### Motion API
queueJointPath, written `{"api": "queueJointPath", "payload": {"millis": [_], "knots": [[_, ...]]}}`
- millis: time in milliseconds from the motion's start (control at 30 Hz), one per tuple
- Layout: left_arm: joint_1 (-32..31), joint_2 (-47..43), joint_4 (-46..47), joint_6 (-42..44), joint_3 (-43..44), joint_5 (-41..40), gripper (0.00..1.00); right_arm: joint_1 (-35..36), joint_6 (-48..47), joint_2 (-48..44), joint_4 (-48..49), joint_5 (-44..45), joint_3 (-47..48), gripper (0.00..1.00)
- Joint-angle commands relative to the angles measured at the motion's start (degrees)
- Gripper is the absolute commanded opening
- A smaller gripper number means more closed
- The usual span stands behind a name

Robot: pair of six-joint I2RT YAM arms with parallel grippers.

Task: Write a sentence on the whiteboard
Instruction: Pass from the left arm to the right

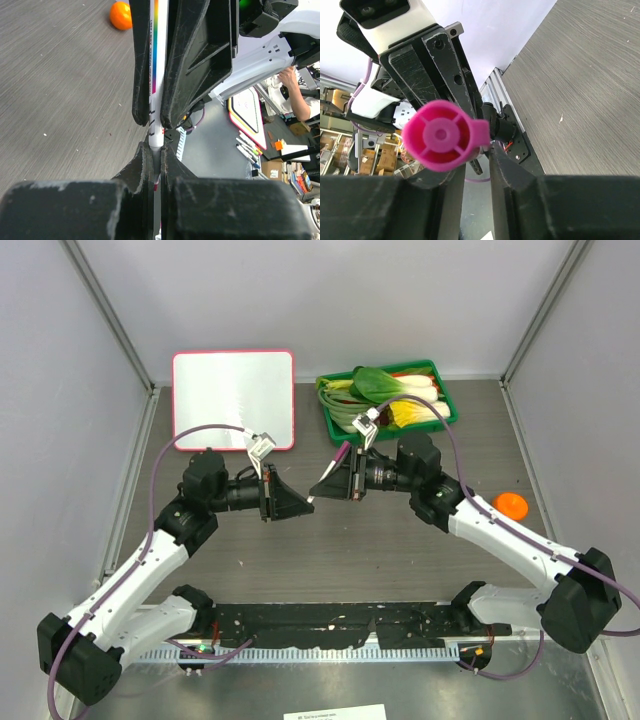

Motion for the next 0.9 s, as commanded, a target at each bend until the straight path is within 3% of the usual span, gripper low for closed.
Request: {"api": "queueJointPath", "payload": {"millis": [0,33,133,400,633,867], "knots": [[0.2,-0.6,3.0,-0.5,0.0,1.3,0.00,0.4,0.9,-0.3,3.5,1.2,0.4,0.27],[0.2,-0.7,3.0,-0.5,-0.1,1.2,0.00,0.4,1.0,-0.4,3.6,1.4,0.3,0.20],[0.2,-1.0,3.0,-0.6,-0.5,1.2,0.00,0.4,1.1,-0.5,4.0,1.8,0.0,0.13],[0.2,-1.2,3.4,-0.9,-0.7,1.5,0.00,0.4,4.9,-1.0,9.6,4.6,-2.0,0.39],[0.2,-1.3,3.4,-0.9,-0.7,1.2,0.00,0.4,3.2,-0.3,7.3,3.5,-0.4,0.32],[0.2,-1.3,3.1,-0.7,-0.8,1.2,0.00,0.4,0.8,-1.8,3.3,2.9,-0.9,0.37]]}}
